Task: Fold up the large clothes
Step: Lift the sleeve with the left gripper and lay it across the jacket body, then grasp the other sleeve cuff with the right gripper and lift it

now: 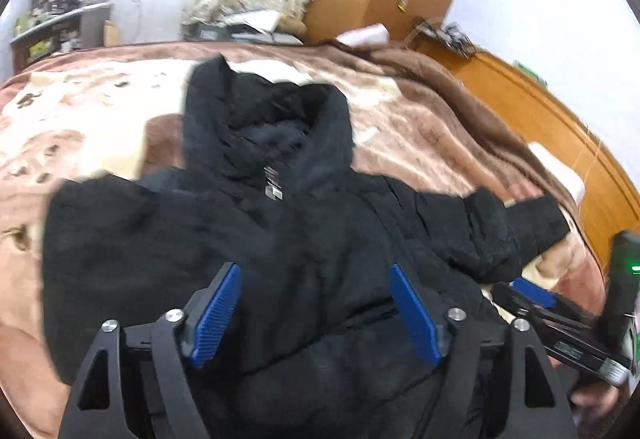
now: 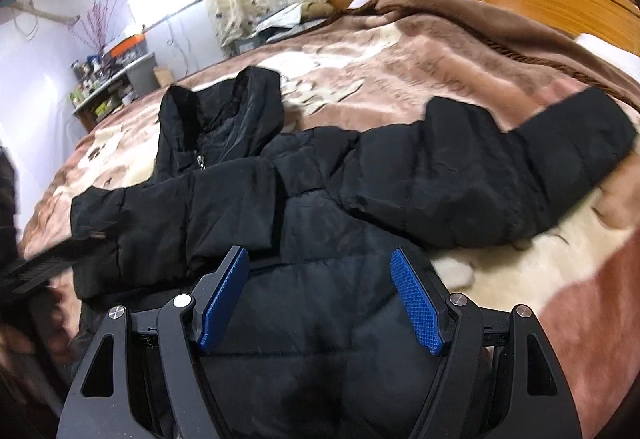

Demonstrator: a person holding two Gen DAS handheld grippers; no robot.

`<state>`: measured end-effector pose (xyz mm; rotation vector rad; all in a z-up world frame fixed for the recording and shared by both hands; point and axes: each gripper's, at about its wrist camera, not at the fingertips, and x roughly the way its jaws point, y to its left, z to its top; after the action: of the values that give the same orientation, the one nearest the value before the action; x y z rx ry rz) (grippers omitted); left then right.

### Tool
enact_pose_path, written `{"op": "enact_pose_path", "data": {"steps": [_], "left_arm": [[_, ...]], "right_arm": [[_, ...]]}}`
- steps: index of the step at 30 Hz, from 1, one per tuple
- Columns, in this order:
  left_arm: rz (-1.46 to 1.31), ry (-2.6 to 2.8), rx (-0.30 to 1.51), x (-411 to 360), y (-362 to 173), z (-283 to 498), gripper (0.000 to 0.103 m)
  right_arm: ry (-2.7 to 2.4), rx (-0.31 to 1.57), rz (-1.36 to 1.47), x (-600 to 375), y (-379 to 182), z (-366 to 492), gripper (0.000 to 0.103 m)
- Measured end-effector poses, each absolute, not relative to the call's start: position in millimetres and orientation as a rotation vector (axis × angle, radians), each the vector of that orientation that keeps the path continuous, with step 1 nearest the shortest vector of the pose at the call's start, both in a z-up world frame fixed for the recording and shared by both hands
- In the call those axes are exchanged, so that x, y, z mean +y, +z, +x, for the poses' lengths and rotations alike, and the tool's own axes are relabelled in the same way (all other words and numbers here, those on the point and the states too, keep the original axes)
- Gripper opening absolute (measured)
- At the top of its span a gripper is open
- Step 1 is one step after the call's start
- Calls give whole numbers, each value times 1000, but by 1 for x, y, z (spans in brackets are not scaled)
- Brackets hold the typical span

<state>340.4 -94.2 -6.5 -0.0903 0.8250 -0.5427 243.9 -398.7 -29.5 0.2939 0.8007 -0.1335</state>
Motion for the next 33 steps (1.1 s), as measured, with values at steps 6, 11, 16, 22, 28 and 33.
{"op": "enact_pose_path", "data": {"steps": [6,11,16,22,28,33], "left_arm": [[-113,-315,800,-16,10,358,81],[-105,-212,870,19,-12,369,81],[-127,-173,924,22,-38,374,81],[-159,-168,927,21,-43,375,81],[-38,-57,986,7,-58,389,81],[-28,-14,1008,2,-70,392,81]], "right_arm": [[-57,904,332,-394,-63,303,74],[-1,939,359,-385,-86,333,73],[61,921,404,-377,-85,338,9],[90,841,407,-391,-57,321,3],[-25,783,384,-419,-38,295,3],[-88,884,254,-410,-63,299,4]]}}
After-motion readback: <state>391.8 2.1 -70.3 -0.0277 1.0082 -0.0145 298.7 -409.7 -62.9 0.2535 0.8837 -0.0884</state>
